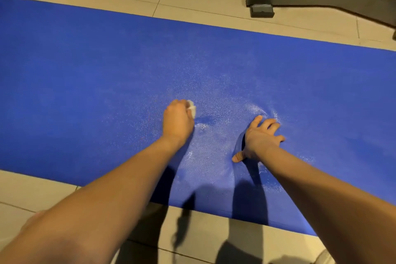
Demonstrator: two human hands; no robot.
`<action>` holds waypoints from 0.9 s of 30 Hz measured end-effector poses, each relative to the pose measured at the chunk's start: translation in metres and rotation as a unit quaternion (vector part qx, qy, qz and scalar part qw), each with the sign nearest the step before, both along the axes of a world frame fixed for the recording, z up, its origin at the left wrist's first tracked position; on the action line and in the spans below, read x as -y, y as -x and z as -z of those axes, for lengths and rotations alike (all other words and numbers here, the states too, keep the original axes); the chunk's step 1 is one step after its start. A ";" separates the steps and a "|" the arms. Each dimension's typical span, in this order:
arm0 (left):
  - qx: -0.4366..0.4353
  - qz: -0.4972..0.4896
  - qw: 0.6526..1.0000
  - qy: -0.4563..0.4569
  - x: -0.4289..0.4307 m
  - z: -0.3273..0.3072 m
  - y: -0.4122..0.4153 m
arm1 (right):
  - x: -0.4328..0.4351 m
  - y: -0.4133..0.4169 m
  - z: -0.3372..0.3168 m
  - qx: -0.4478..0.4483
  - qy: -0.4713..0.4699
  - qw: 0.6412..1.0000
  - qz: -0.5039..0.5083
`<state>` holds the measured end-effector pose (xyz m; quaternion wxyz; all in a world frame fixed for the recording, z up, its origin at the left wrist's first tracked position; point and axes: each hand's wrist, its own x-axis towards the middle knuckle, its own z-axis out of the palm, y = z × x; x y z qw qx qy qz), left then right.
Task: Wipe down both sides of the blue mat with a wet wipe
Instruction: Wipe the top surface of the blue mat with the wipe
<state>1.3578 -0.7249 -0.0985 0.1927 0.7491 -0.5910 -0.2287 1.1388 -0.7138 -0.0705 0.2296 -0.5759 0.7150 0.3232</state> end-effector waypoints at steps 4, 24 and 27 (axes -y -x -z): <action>0.015 0.136 0.991 -0.004 -0.018 -0.003 0.068 | 0.001 -0.002 0.000 -0.005 -0.003 1.000 0.006; 0.062 0.100 0.993 0.026 -0.041 0.009 0.030 | 0.001 -0.001 0.001 0.005 -0.001 1.000 0.017; 0.073 0.186 0.980 0.011 -0.054 0.003 0.061 | 0.002 -0.003 0.001 -0.003 -0.005 1.000 0.020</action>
